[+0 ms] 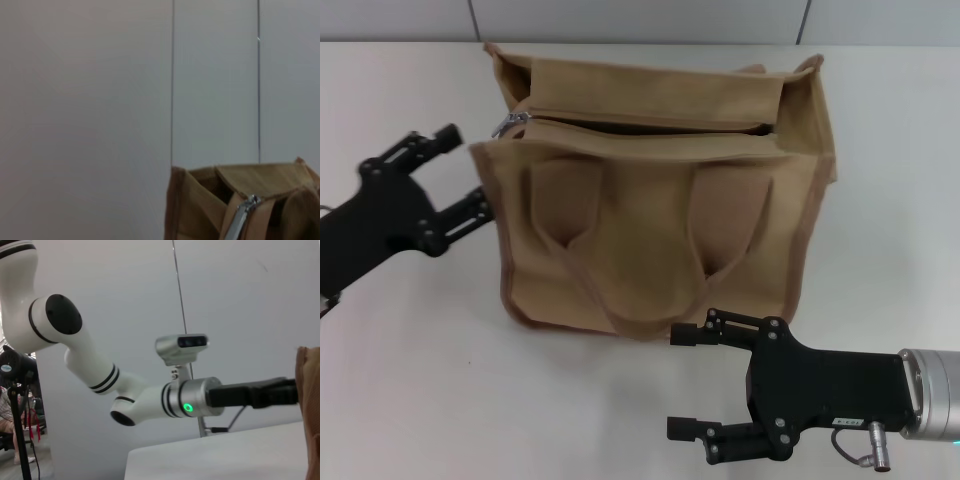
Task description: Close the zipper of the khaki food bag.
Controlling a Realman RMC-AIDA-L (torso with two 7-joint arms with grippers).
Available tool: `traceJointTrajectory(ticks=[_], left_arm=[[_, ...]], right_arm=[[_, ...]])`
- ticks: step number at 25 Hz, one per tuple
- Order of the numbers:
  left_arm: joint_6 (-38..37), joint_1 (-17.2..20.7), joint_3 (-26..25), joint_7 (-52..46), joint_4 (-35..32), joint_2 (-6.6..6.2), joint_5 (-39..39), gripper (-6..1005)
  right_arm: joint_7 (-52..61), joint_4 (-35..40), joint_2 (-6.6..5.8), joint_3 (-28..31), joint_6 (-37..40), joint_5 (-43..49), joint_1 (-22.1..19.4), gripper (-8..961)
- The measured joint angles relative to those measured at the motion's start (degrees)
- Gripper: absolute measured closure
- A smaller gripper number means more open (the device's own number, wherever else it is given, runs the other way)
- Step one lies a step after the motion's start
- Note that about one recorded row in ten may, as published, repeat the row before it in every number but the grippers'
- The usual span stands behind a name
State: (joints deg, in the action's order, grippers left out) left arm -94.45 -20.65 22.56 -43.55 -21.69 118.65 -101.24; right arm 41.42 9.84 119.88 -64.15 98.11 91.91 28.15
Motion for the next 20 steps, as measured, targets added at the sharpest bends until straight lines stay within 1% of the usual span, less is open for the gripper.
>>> traceJointTrajectory(ticks=[1, 2, 5, 8, 10, 13, 20], left_arm=[[1.8, -0.8, 2.2, 0.0, 0.0, 0.03, 0.0, 246], [1.8, -0.8, 2.2, 0.0, 0.0, 0.03, 0.0, 245], [3.2, -1.6, 5.1, 0.0, 0.1, 0.05, 0.1, 245], [3.4, -2.2, 4.9, 0.3, 0.4, 0.34, 2.1, 245], [3.6, -2.6, 4.6, 0.4, 1.6, 0.33, 5.9, 245], [3.6, -2.5, 4.6, 0.5, 2.2, 0.27, 8.9, 245], [3.7, -2.6, 4.6, 0.5, 2.6, 0.40, 10.1, 246]], right_arm=[[-0.1, -0.2, 0.00, 0.0, 0.0, 0.0, 0.0, 120], [-0.1, -0.2, 0.00, 0.0, 0.0, 0.0, 0.0, 120], [-0.2, -0.5, 0.00, 0.0, 0.0, -0.1, -0.2, 121], [-0.2, -0.7, 0.00, 0.0, 0.1, -0.3, -0.1, 121], [-0.2, -0.8, 0.00, 0.0, 0.1, -0.6, 0.0, 121], [-0.2, -0.8, 0.00, 0.0, 0.1, -0.7, -0.1, 120], [-0.2, -0.9, 0.00, 0.1, -0.4, -1.1, -0.2, 121]])
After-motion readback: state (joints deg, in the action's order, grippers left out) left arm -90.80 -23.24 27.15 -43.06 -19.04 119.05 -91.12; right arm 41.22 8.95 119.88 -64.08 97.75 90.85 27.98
